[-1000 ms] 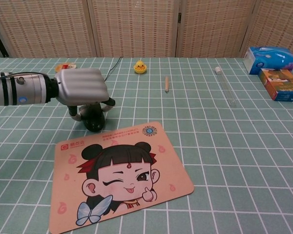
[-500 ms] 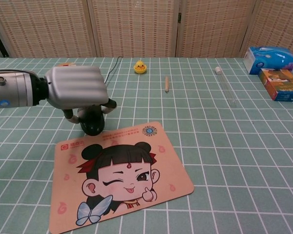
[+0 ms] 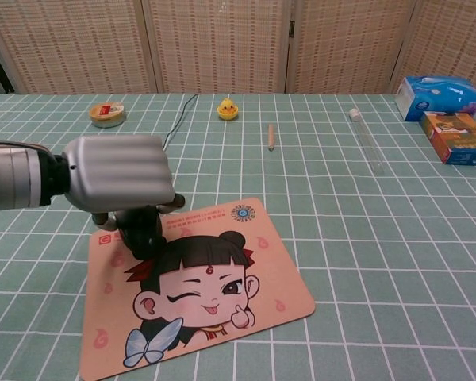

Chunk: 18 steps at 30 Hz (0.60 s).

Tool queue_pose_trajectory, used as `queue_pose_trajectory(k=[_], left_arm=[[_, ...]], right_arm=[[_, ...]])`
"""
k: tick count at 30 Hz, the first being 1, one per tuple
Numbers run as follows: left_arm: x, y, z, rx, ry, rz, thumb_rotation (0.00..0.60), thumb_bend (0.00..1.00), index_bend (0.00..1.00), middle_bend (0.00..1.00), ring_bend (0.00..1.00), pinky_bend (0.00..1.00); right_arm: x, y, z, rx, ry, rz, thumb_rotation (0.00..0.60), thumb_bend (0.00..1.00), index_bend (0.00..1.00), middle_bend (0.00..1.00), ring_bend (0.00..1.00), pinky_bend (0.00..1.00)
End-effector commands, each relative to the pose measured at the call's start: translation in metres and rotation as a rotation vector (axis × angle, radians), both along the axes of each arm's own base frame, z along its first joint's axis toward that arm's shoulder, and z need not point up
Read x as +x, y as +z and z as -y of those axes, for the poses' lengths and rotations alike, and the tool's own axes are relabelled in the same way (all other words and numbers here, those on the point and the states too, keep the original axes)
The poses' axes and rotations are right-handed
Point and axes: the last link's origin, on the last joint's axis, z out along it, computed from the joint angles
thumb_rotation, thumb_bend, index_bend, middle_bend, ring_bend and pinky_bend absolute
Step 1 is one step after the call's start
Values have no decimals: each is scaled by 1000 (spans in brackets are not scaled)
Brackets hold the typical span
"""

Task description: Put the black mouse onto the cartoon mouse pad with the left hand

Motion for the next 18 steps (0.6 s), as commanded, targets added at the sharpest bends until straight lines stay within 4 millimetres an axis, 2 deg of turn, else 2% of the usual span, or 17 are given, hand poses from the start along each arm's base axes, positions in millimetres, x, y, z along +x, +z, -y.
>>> queue_pose_trajectory(k=[1,18], left_arm=[[0,-8,8,-15,13,-17,600,55,598,1000,1000,1000],[17,-25,41,-81,-14,-21,600,56,600,1000,1000,1000]], right_arm=[[0,1,-1,-3,-1,0,600,444,421,344,344,265],[0,12,-7,-31,-4,11,600,444,421,344,344,265]])
